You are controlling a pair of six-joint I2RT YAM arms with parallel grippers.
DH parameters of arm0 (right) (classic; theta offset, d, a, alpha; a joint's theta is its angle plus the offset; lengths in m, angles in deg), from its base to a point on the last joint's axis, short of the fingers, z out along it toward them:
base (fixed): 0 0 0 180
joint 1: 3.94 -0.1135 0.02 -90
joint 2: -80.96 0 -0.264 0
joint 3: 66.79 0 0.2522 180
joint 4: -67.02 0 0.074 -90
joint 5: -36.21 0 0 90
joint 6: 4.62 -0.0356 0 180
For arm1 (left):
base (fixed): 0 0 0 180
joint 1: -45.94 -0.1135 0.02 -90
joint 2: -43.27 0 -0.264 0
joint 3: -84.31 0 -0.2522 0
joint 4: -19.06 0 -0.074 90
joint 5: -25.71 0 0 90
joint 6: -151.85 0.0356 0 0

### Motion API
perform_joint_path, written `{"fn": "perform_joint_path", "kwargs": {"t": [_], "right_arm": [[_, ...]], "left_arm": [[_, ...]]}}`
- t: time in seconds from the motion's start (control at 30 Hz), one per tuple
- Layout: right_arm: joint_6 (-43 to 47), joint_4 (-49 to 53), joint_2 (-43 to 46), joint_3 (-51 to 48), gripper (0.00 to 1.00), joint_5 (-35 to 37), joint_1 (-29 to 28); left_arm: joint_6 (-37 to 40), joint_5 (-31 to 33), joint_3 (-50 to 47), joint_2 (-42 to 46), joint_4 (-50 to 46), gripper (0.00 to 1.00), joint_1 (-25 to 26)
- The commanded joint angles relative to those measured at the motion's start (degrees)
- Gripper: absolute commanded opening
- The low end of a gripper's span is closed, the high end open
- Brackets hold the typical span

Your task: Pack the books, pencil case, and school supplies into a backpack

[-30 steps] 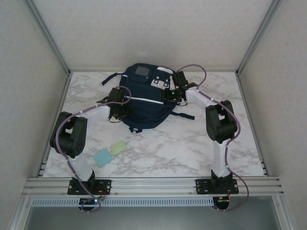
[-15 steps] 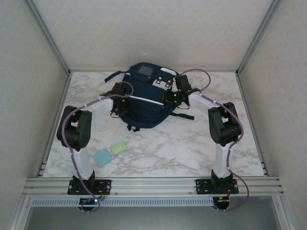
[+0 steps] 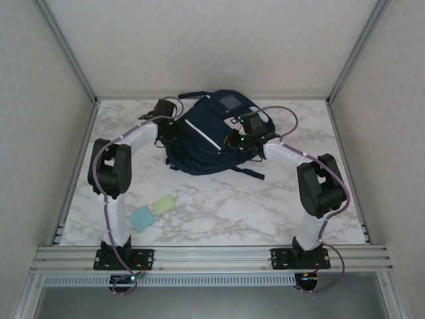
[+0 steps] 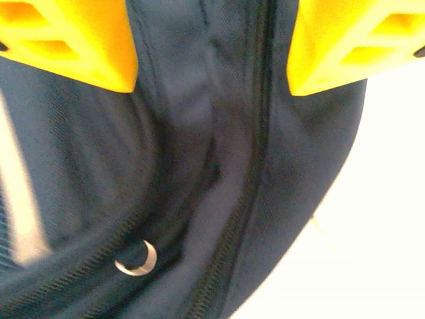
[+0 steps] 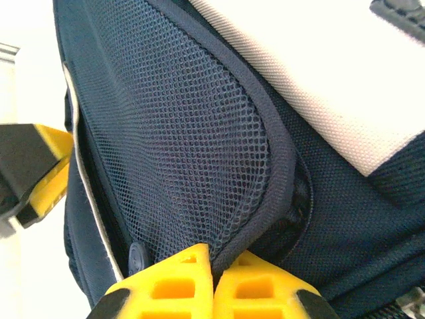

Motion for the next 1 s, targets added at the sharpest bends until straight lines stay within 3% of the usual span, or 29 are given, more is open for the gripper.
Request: {"fn": "perform_joint_path", "kwargs": {"t": [0.0, 0.1, 0.3, 0.6, 0.97], "right_arm": [[-5.0, -7.5, -2.4, 0.6, 0.00, -7.8, -5.0], [-7.7, -10.7, -4.8, 1.1, 0.00, -10.2, -5.2], [-10.6, -13.7, -6.3, -1.4, 0.00, -8.0, -5.8], [-16.6, -24.7, -6.6, -7.6, 0.00, -8.2, -6.1], [-17.9, -28.4, -6.1, -9.5, 0.00, -9.9, -6.1]], "left_arm": [[-3.6, -5.2, -5.7, 11.8, -0.3, 0.65, 3.4], [-7.4, -4.7, -12.9, 18.2, 0.7, 0.66, 6.4], [-21.3, -3.7, -24.4, 24.6, 10.3, 0.66, 13.1], [-33.8, 3.5, -24.7, 18.3, 18.3, 0.58, 20.0], [-38.5, 11.1, -22.4, 11.9, 18.4, 0.52, 21.2]]}}
